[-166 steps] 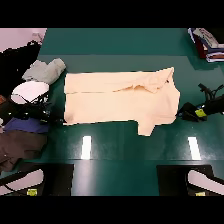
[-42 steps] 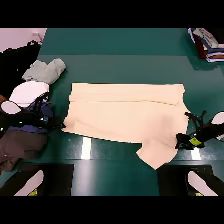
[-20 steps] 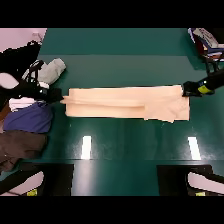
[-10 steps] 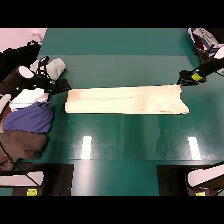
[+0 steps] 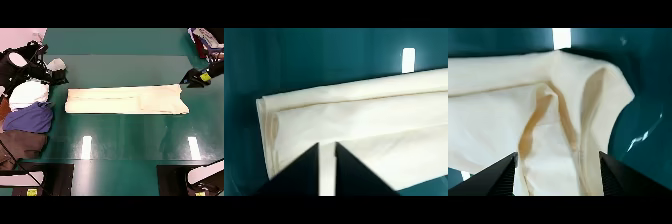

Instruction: Fold the shirts.

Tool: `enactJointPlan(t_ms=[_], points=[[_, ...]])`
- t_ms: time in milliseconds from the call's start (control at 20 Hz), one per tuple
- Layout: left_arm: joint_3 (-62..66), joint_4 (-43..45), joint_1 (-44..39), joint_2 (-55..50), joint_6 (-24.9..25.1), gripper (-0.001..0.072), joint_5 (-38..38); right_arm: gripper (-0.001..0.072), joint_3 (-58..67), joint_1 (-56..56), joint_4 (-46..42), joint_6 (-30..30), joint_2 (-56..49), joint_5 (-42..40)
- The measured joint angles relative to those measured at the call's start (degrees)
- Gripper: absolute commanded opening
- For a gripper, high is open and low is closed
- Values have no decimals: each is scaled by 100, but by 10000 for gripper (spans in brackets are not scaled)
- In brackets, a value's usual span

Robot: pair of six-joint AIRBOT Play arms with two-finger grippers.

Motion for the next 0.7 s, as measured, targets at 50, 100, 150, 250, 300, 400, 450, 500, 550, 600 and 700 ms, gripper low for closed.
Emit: enactJointPlan(t_ms=[50,100,150,250,300,400,450,500,550,600,700], points=[[35,-2,-13,7,9,28,-116,596,-146,-131,28,-39,-9,42],[61,-2,-35,9,24,29,-227,595,-332,-258,133,-118,-15,61],[81,-11,-72,9,42,28,-332,595,-516,-365,299,-197,-15,63],[105,-28,-181,13,59,29,-472,594,-946,-614,629,-369,-20,-98],[111,-24,-256,13,59,28,-529,595,-1145,-719,782,-452,-20,-227],[122,-33,-448,7,61,29,-568,594,-1537,-857,1102,-656,-20,-433],[125,-35,-546,0,61,28,-573,594,-1698,-905,1239,-754,-20,-518],[127,-35,-643,-13,61,28,-549,594,-1856,-938,1357,-861,-20,-601],[127,-26,-739,-28,59,29,-518,594,-1976,-951,1499,-946,-17,-629],[127,-35,-846,-52,39,28,-485,593,-2090,-929,1635,-1054,-13,-664],[127,-46,-1027,-103,-33,29,-420,554,-2232,-828,1775,-1202,-15,-717]])
